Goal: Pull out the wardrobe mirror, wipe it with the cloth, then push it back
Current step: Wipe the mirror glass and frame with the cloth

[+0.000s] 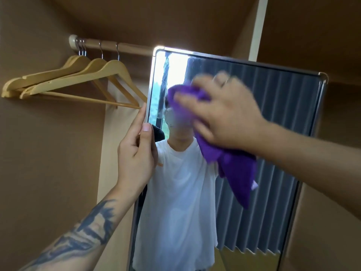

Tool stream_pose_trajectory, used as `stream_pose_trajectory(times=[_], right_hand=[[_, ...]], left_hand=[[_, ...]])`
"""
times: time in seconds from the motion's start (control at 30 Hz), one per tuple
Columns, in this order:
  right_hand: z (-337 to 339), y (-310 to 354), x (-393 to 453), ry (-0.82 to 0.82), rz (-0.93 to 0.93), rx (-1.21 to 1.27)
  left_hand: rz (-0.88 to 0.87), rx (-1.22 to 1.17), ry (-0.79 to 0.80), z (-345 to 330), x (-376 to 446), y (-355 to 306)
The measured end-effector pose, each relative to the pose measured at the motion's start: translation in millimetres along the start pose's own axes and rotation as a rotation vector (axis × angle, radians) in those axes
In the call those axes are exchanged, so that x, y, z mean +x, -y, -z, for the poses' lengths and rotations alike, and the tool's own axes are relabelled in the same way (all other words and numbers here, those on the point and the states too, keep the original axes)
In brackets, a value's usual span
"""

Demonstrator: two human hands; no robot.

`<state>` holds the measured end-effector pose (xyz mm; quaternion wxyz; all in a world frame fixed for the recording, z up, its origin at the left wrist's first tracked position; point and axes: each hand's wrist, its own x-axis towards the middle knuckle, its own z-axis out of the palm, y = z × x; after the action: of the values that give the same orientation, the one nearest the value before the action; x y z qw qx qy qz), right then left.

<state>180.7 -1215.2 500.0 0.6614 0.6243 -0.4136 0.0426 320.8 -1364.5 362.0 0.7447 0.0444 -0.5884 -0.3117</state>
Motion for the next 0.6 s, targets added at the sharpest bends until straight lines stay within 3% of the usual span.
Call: stream_pose_trajectory(times=[0.07, 0.13, 0.33, 0.37, 0.5, 0.53, 0.6], right_hand=[[-2.3, 8.0, -23.0, 0.059, 0.255, 0.046], [-2.5, -9.9, -27.8, 0.051, 0.303, 0.048], [3.1, -57.9, -23.7, -0.063, -0.273, -0.021], [1.1, -48.3, -29.7, -0.059, -0.239, -0.016], [2.7, -35.4, -47.6, 0.047, 0.216, 0.012], [4.2, -46.4, -46.7, 0.050, 0.228, -0.006], [7.0, -73.0, -42.4, 0.002, 0.053, -0.048]], left_hand=[[0.015, -0.001, -0.005, -0.9, 0.2, -2.2], [0.062, 0.009, 0.009, -0.8, 1.1, -4.9], [0.063, 0.014, 0.009, 0.3, -1.1, -0.9], [0.059, 0.014, 0.007, 0.7, -1.7, -0.2], [0.076, -0.021, 0.004, -3.0, -3.5, -10.0], [0.096, -0.032, 0.012, -3.5, -4.1, -12.1], [0.088, -0.017, 0.020, -4.6, -4.8, -16.6]])
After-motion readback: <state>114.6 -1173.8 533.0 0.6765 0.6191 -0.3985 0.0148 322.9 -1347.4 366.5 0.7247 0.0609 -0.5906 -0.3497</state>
